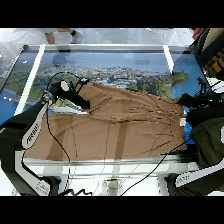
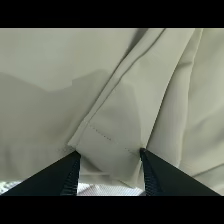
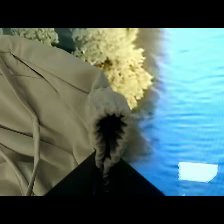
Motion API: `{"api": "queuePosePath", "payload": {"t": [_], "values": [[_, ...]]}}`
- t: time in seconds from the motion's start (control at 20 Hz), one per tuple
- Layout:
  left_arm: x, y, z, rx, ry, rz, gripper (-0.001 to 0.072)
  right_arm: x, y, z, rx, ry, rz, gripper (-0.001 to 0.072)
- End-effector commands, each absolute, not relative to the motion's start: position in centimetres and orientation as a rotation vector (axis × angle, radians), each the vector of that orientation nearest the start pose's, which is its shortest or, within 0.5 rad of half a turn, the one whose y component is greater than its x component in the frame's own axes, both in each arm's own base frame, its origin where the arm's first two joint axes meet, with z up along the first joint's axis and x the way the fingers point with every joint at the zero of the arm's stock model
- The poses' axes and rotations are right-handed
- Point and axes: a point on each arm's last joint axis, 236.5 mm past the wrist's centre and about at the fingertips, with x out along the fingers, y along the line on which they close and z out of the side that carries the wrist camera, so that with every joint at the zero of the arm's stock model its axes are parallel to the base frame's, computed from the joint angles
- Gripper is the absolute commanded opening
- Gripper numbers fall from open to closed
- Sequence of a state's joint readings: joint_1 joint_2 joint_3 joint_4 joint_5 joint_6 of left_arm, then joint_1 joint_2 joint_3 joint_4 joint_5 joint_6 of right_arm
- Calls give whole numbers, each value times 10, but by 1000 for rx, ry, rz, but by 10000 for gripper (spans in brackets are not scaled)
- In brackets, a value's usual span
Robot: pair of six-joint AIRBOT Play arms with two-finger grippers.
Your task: Fold the clothes and pants, and hang the long-sleeved shirts on hangers.
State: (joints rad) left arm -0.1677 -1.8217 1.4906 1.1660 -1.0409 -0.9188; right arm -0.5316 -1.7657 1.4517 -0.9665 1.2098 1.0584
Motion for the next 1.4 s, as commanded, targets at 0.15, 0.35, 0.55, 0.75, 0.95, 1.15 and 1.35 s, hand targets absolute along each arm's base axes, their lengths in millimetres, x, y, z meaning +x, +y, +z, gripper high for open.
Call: {"api": "queuePosePath", "payload": {"t": [0.15, 0.35, 0.55, 0.75, 0.95, 1.15, 1.35], "values": [[475, -163, -92, 239, 1183, -712, 232, 449, -118, -62, 518, 1211, 191, 25], [480, -174, -85, 173, 1150, -718, 15, 449, -118, -62, 519, 1212, 192, 26], [507, -162, -60, 215, 1036, -651, 14, 448, -117, -62, 521, 1215, 195, 25], [567, -97, 43, 418, 739, -458, 13, 450, -118, -61, 527, 1207, 187, 25], [610, -29, 183, 964, 305, -228, 14, 463, -119, -56, 553, 1151, 175, 25], [609, 12, 288, 1014, 15, 12, 12, 483, -122, -36, 583, 1043, 151, 25], [574, 67, 220, 1090, 395, -119, 11, 500, -147, -12, 512, 929, 60, 25]]}}
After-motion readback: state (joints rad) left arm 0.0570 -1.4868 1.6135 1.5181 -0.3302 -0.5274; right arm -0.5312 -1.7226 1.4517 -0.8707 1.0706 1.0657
